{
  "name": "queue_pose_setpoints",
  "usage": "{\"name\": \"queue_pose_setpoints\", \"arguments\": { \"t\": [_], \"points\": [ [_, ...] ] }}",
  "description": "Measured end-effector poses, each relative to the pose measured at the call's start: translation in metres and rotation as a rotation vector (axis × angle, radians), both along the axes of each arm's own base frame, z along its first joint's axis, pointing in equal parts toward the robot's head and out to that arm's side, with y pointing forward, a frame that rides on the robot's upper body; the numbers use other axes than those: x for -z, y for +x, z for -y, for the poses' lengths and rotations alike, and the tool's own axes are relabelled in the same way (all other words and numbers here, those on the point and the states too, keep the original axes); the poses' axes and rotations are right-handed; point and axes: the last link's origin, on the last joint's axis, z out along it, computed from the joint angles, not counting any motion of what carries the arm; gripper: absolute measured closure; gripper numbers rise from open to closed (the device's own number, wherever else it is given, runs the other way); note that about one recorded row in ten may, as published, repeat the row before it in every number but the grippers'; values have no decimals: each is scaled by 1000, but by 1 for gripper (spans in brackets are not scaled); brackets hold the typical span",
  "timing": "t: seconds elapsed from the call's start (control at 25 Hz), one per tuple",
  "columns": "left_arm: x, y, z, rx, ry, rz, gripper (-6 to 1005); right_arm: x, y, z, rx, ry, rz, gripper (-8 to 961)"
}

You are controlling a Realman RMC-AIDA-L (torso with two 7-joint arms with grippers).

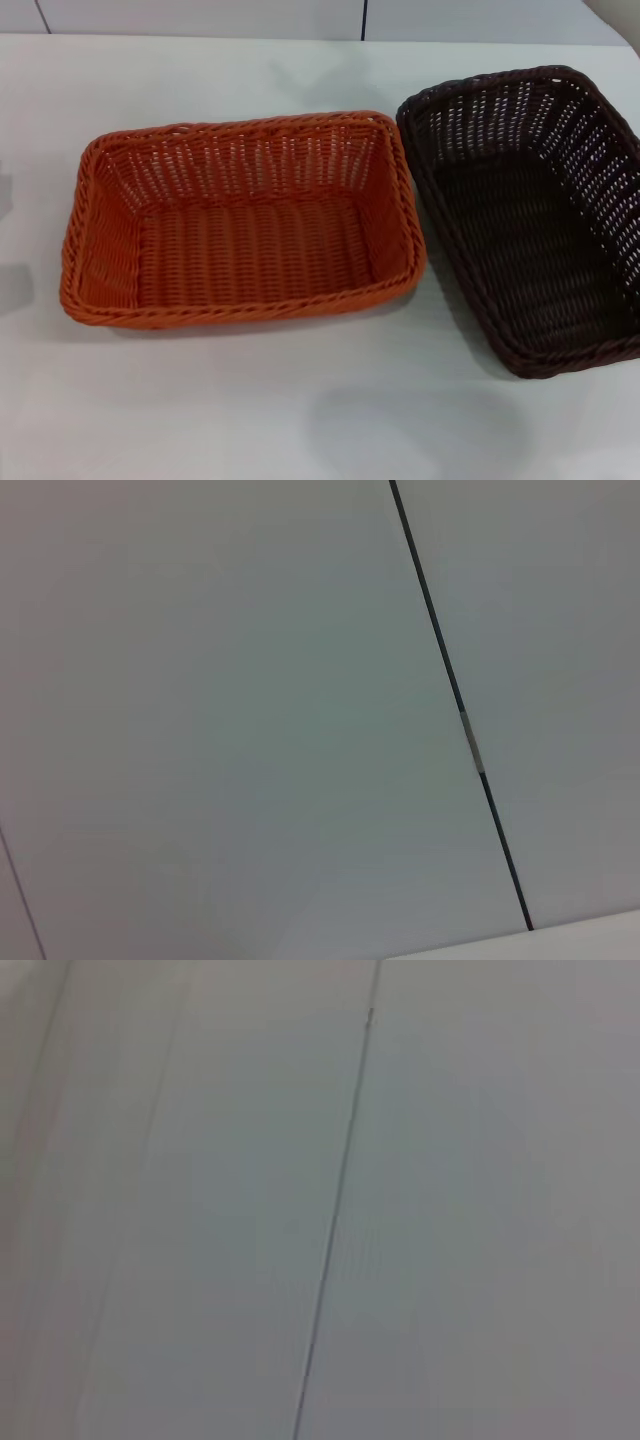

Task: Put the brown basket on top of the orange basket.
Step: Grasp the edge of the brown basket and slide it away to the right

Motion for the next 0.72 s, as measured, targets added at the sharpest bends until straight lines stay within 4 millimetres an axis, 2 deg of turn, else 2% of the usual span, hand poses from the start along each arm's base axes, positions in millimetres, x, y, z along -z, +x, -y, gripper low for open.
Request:
{"name": "queue_pose_setpoints", "arguments": {
  "t": [0.16,0.2,0.36,0.52,0.56,0.6,0.72],
  "points": [
    [0,0,-1,-1,-2,-1,334,8,-5,-6,37,-60,97,132],
    [0,0,-1,-1,-2,-2,334,11,-7,-9,61,-113,166,132],
    [0,0,-1,-1,-3,-3,334,8,-7,-15,81,-250,228,132],
    [0,-1,-1,-3,-3,-3,333,-14,3,-19,4,-436,115,132],
    [0,-1,-1,-3,-3,-3,333,-14,3,-19,4,-436,115,132],
    [0,-1,0,-4,-3,-4,333,-21,11,-17,-43,-450,35,132],
    [0,-1,0,-4,-3,-4,333,-24,21,-15,-92,-464,-66,132]
  ]
}}
